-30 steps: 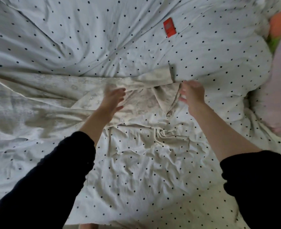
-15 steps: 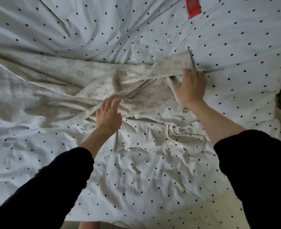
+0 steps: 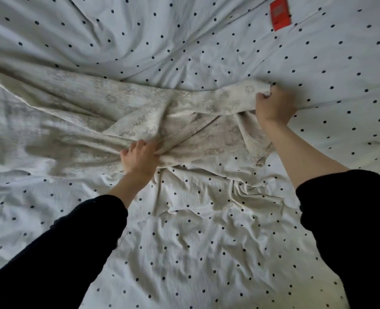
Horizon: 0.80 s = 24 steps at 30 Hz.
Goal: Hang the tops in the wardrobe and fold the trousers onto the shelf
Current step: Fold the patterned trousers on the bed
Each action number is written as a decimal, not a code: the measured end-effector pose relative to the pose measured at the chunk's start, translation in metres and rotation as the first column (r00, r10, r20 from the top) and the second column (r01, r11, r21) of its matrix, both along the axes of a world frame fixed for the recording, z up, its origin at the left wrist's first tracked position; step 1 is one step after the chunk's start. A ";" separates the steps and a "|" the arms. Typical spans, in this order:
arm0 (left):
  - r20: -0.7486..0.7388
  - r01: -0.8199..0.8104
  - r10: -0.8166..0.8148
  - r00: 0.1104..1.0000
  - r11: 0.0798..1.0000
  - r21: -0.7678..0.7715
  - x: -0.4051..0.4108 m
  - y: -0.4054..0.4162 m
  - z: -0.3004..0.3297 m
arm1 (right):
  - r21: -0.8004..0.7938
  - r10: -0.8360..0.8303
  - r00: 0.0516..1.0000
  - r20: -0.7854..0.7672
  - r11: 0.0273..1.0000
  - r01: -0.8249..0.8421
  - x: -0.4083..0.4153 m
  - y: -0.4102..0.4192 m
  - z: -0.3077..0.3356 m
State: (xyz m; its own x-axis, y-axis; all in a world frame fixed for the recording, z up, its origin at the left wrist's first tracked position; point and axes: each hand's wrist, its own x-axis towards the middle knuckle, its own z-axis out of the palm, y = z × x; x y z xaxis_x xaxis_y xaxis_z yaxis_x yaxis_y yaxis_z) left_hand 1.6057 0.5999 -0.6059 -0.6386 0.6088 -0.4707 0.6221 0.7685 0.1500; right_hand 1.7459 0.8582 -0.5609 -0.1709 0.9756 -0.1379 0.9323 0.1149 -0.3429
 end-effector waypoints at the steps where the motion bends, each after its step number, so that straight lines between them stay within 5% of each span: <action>1: -0.011 0.009 -0.009 1.000 1.000 0.016 -0.003 0.000 0.003 | 0.034 0.003 1.000 -0.015 0.999 -0.002 0.002 0.004 0.010; 6: 0.082 0.070 -0.092 0.992 0.969 0.239 -0.003 -0.022 0.009 | 0.124 -0.014 0.992 -0.127 0.992 0.030 0.013 0.026 0.057; 9: 0.062 0.054 -0.071 0.996 0.971 0.232 -0.004 -0.032 0.013 | 0.135 -0.033 0.995 -0.099 0.990 0.046 0.015 0.033 0.064; 16: 0.009 0.148 -0.149 0.989 0.984 0.102 0.001 -0.024 0.022 | -0.252 -0.318 0.903 -0.288 0.935 0.249 0.018 0.026 0.055; 20: 0.000 0.266 -0.272 0.962 0.943 0.199 0.039 -0.017 0.016 | -0.196 -0.246 0.937 -0.249 0.960 0.200 0.059 -0.007 0.033; 24: 0.026 0.277 -0.289 0.957 0.937 0.213 0.053 -0.007 0.017 | -0.250 -0.399 0.859 -0.322 0.910 0.330 0.088 -0.041 0.011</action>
State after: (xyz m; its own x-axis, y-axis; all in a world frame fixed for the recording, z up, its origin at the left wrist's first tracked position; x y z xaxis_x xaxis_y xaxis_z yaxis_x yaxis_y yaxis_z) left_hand 1.6590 0.5927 -0.5888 -0.4021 0.8475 -0.3464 0.7955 0.5107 0.3260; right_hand 1.8341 0.8170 -0.5498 0.1210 0.9414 -0.3147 0.7038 -0.3050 -0.6416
